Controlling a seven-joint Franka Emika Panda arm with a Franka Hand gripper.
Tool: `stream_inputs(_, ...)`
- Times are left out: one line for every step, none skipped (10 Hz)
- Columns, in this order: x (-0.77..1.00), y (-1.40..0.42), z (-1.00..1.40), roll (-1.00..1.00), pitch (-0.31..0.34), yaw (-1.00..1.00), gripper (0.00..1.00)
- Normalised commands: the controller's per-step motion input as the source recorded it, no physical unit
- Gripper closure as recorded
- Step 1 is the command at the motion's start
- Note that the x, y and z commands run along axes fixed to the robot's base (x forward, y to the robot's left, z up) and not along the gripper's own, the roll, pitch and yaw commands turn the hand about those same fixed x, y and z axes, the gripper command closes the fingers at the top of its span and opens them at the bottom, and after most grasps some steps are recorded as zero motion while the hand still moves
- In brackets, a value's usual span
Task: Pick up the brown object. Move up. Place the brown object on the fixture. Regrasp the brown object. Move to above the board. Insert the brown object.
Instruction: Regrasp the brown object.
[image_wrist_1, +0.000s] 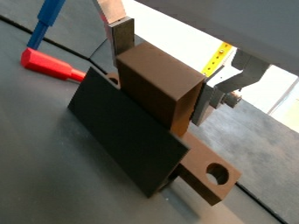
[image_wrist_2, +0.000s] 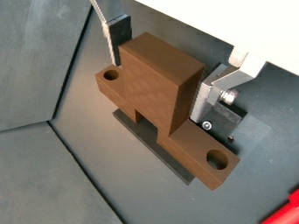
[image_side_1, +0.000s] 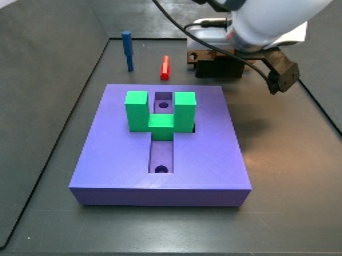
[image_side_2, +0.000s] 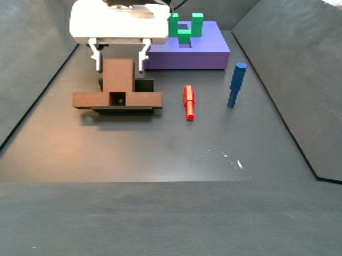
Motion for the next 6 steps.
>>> stream_inputs(0.07, 0.0, -0.17, 0.11, 0.0, 0.05, 0.0)
stream_inputs(0.03, 0.0, -0.07, 0.07, 0.014, 0.0, 0.0)
stream_inputs(0.03, 0.0, -0.05, 0.09, 0.029, 0.0, 0.0)
stream_inputs(0.02, 0.0, -0.01, 0.05, 0.023, 0.01, 0.0)
stream_inputs(0.0, 0.0, 0.0, 0.03, 0.0, 0.0, 0.0)
stream_inputs(0.0, 0.0, 0.0, 0.0, 0.0, 0.0, 0.0)
